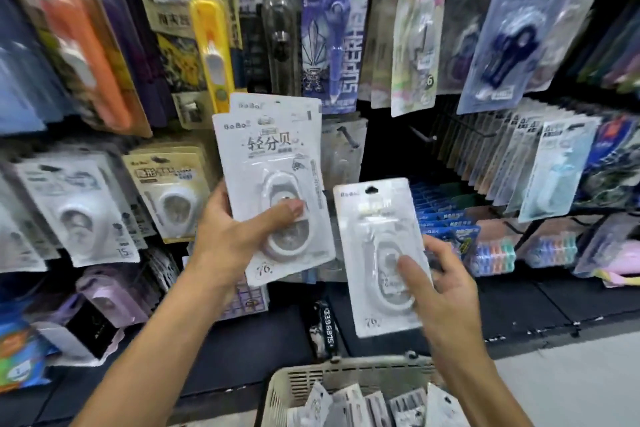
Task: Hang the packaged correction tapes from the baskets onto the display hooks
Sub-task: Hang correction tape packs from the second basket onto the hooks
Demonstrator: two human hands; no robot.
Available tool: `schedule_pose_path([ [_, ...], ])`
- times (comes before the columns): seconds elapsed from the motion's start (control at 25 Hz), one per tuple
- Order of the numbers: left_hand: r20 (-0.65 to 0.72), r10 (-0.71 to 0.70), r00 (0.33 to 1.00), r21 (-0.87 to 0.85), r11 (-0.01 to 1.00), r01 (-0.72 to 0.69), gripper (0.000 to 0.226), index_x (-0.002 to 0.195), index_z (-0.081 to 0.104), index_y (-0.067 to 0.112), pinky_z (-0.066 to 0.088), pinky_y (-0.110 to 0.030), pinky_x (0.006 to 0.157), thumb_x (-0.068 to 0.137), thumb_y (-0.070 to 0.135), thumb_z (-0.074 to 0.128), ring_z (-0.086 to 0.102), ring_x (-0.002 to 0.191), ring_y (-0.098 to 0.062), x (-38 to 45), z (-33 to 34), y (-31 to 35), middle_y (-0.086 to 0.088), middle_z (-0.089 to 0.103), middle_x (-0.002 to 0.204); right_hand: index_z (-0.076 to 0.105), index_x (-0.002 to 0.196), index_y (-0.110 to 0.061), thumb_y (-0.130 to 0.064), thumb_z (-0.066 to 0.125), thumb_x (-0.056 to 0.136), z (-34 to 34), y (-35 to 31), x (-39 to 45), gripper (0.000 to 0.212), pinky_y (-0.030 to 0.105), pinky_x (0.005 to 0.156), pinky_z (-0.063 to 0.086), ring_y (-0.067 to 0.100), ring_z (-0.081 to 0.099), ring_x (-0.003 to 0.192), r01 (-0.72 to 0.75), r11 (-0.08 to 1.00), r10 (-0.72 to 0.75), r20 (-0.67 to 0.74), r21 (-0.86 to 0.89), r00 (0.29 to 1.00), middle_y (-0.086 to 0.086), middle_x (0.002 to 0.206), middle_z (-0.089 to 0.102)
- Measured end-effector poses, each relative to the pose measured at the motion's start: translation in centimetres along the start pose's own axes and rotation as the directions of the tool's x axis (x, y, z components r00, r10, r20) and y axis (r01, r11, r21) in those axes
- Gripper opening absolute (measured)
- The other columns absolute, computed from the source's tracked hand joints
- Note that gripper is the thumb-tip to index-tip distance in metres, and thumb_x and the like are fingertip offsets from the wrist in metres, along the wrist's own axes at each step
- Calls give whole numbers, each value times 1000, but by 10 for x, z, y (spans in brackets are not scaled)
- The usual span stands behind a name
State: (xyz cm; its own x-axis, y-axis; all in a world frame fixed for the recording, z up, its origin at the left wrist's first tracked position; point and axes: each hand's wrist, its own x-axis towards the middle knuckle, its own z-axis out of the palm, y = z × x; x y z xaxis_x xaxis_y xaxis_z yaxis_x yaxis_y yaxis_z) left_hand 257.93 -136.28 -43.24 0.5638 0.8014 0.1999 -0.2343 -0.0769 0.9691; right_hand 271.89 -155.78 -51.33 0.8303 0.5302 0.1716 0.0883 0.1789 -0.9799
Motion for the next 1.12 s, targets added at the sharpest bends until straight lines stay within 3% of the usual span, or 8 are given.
schedule_pose_path([
  [0.28,-26,-50,998,-146,988,46,74,114,69,23,63,-31,66,45,26,95,78,89,-23,6,-7,1,-1,80,103,50,119,-48,-54,73,85,28,-45,42,41,39,69,55,13,76,88,-15,995,17,22,-100,1000,-11,98,79],
  [0.48,29,-58,998,-178,982,63,66,111,71,20,61,-28,61,49,23,94,79,85,-22,8,-1,-4,-2,81,99,57,107,-47,-48,71,89,22,-46,37,23,19,48,47,10,73,67,-10,994,8,-19,-110,1000,-5,89,79],
  [0.64,75,-63,995,-159,985,74,50,94,78,34,61,-27,62,47,28,96,79,85,-21,7,3,-11,0,81,99,48,124,-43,-41,66,95,32,-43,42,34,30,74,57,10,69,93,-77,985,71,-48,-156,996,-17,118,64],
  [0.72,67,-69,995,-145,986,78,51,93,77,32,60,-23,59,48,22,99,79,83,-18,5,7,-15,3,81,96,59,110,-43,-49,67,92,42,-41,34,21,23,77,50,3,66,94,-28,985,34,31,-171,999,-13,111,70],
  [0.8,77,-50,996,-91,994,57,58,102,73,29,58,-19,60,50,24,98,78,83,-13,3,12,-18,8,81,94,67,104,-42,-57,72,80,57,-43,22,30,22,79,53,7,70,96,25,993,1,212,-120,977,-7,104,75],
  [0.88,97,-47,994,-71,996,54,61,107,70,29,58,-18,61,52,34,94,78,84,-10,0,15,-19,9,81,96,70,106,-38,-54,80,74,69,-42,18,37,19,76,55,10,73,95,50,995,-22,294,-89,956,-5,103,77],
  [1.0,178,-62,982,-115,990,83,68,117,68,32,60,-21,66,55,47,91,77,94,-15,-2,11,-15,6,79,107,70,107,-17,-43,84,76,74,-48,23,42,22,63,57,19,76,84,-90,985,58,208,146,976,6,98,79],
  [1.12,123,-22,992,-102,994,35,53,109,71,39,59,-20,67,61,36,94,77,92,-12,-5,5,-13,8,80,103,65,108,-13,-40,73,88,56,-54,31,34,23,38,42,17,60,47,-176,977,167,80,124,983,3,81,76],
])
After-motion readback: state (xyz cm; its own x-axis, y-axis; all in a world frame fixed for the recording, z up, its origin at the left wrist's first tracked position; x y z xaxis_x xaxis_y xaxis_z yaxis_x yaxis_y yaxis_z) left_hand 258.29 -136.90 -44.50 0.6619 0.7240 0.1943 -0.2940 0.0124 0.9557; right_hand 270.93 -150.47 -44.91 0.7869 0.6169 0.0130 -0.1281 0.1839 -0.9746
